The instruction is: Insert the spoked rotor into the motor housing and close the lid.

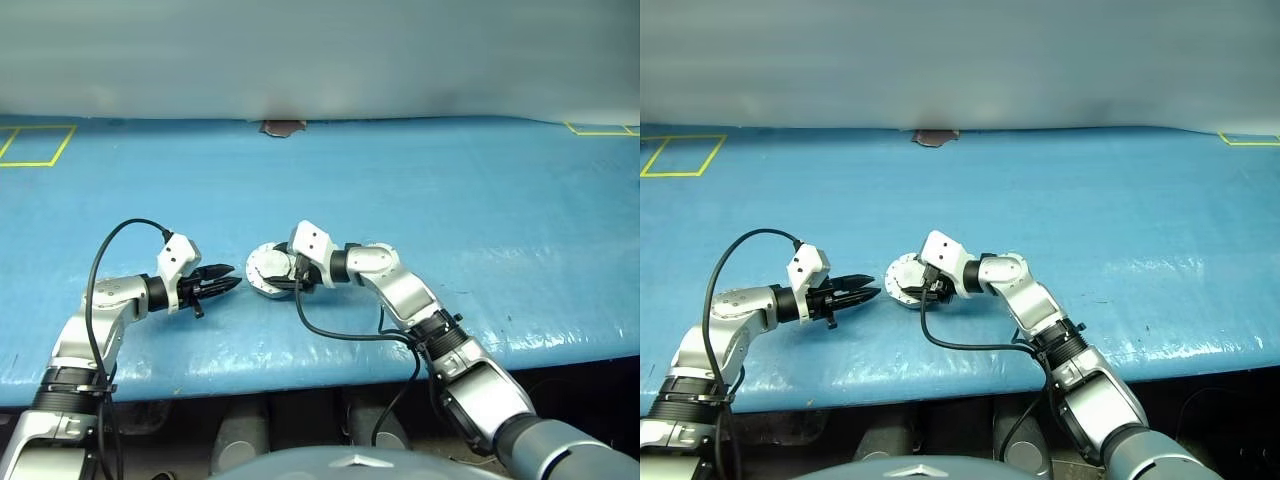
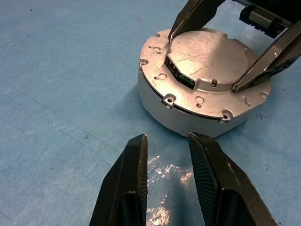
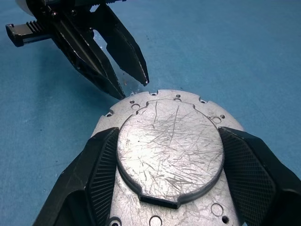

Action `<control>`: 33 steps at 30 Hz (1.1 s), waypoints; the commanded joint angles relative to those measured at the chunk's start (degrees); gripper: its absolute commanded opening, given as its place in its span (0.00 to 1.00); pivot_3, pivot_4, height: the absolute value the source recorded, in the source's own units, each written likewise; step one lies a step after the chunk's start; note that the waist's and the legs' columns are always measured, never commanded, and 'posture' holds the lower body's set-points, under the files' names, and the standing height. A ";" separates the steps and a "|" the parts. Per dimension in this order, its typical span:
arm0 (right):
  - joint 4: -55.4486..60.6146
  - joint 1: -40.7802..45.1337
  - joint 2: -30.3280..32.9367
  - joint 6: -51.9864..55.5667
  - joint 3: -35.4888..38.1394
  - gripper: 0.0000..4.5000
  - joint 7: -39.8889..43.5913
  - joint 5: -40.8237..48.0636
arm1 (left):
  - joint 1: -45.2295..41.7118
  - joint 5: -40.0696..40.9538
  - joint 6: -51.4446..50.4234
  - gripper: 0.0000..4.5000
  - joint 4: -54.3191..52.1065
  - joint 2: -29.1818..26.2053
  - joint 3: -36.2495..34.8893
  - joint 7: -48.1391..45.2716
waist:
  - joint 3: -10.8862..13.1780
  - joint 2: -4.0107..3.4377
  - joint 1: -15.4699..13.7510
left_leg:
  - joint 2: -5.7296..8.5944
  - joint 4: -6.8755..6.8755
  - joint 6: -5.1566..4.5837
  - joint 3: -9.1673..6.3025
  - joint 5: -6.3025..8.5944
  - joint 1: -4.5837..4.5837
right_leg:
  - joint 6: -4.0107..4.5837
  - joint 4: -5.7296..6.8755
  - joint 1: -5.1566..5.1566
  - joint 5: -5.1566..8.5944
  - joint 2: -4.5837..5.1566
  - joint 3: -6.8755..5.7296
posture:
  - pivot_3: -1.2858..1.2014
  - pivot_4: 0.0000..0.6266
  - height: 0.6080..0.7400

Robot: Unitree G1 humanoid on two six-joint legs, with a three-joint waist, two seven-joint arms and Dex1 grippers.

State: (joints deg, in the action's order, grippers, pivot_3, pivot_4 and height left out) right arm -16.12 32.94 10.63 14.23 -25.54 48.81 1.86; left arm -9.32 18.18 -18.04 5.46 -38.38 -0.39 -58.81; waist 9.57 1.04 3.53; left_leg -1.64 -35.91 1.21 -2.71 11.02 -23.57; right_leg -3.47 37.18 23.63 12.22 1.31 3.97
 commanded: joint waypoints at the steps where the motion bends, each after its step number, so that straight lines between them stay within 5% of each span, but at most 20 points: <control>1: -4.22 -0.58 1.74 1.43 -1.79 0.67 -0.03 -3.61 | 0.05 0.47 0.40 0.33 -2.56 0.12 -0.40 -0.02 | -0.02 -0.02 0.00 | 0.00 0.00 0.00 0.00 0.00 0.00 | 0.00 0.00 0.00 0.00 0.00 0.00 | 0.52 0.24 1.00; 33: -7.73 1.66 1.35 4.08 -0.66 0.67 -1.04 -3.91 | 0.50 3.56 -1.00 0.33 -4.82 2.60 -1.85 1.08 | -0.14 -0.19 -0.11 | 0.02 -0.05 -0.04 -0.01 -0.04 0.11 | -0.01 0.00 -0.06 -0.01 0.05 -0.01 | 0.52 0.24 1.00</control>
State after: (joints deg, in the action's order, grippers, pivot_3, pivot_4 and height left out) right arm -19.34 36.06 10.57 16.34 -25.38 49.93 1.60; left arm -7.82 19.31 -18.53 3.73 -36.34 0.05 -58.28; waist 9.43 0.85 3.41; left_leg -1.62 -35.96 1.16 -2.72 10.98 -23.45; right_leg -3.48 37.17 23.57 12.21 1.37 3.96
